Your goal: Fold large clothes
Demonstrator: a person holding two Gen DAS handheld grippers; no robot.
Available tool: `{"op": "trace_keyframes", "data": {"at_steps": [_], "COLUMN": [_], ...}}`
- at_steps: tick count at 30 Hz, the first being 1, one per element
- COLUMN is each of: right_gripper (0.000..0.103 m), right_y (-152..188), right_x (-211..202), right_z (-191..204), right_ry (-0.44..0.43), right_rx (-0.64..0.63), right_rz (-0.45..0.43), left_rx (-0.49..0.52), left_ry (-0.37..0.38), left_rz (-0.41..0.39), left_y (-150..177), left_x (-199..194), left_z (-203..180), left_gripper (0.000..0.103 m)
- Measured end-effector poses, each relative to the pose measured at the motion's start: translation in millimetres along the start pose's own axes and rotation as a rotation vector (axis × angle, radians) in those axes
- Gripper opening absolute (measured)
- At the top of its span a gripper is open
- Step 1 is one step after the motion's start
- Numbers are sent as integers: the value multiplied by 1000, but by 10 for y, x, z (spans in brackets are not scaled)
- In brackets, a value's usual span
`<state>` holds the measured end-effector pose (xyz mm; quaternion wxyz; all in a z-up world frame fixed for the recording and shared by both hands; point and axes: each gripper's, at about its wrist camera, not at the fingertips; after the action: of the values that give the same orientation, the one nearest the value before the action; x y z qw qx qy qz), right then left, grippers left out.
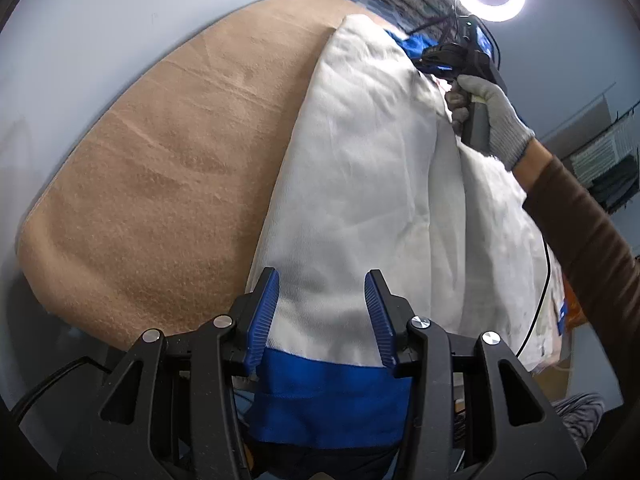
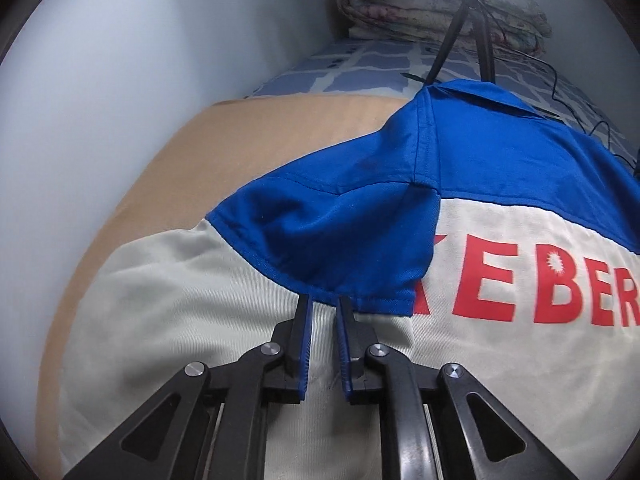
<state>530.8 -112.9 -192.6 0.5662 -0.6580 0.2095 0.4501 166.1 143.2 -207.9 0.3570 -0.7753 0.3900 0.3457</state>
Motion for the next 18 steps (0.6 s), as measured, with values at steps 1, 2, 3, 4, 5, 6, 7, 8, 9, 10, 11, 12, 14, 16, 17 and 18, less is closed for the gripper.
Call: {"op": "trace_keyframes", "data": {"at_steps": [1, 2, 3, 4, 5, 6, 7, 8, 9, 10, 11, 12, 14, 16, 17, 18], "right_gripper": [15, 15, 15, 15, 15, 15, 15, 15, 15, 15, 15, 15, 15, 14, 14, 14], "right_y": [-29, -45, -70, -52, -39, -37, -27, -26, -23, -11, 7, 17, 49, 114, 112, 107], "right_x": [-94, -174, -225, -272, -281, -274, -252, -226, -195, -147, -111, -58, 81, 198, 173, 130], "right_z": [90, 204, 307, 447, 546, 716, 814, 898, 945, 1003, 1023, 1025, 1024, 1039, 1070, 1091], "right_ry": [-35, -77, -110, -132, -141, -156, -163, -166, -169, -175, -176, -174, -170, -152, -137, -125], "right_rx": [-24, -49, -78, -111, -131, -166, -182, -193, -195, -192, -186, -177, -157, -167, -185, -193], "right_rz": [-28, -45, -53, -55, -52, -38, -31, -25, -21, -9, 2, 17, 57, 88, 77, 78], "left_rx": [-8, -16, -22, -31, -46, -59, -79, -97, -107, -108, -104, -102, -102, -100, -102, -105], "left_ry": [6, 11, 13, 14, 17, 21, 32, 43, 51, 56, 56, 56, 60, 66, 68, 70], "left_rz": [-14, -29, -36, -39, -37, -33, -22, -14, -8, 0, 3, 2, 6, 29, 40, 41], "left_y": [-3, 0, -9, -18, -27, -43, -43, -39, -34, -30, -25, -25, -34, -34, -26, -15], "left_x": [-39, -81, -103, -122, -132, -135, -133, -130, -118, -115, -116, -119, -110, -73, -60, -65], "left_z": [7, 19, 39, 57, 79, 102, 140, 176, 193, 203, 206, 207, 226, 226, 224, 235], "left_gripper": [44, 44, 44, 45, 45, 45, 45, 45, 45, 45, 47, 52, 56, 56, 56, 56]}}
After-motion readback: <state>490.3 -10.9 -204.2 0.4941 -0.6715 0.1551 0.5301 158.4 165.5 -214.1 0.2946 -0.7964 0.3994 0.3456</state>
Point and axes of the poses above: each gripper's, at about its wrist camera, not at the fingertips, and x roughly the way its jaws point, z to its left, y to its underside, and after that the axes turned 11 degrees about -x, right-handed
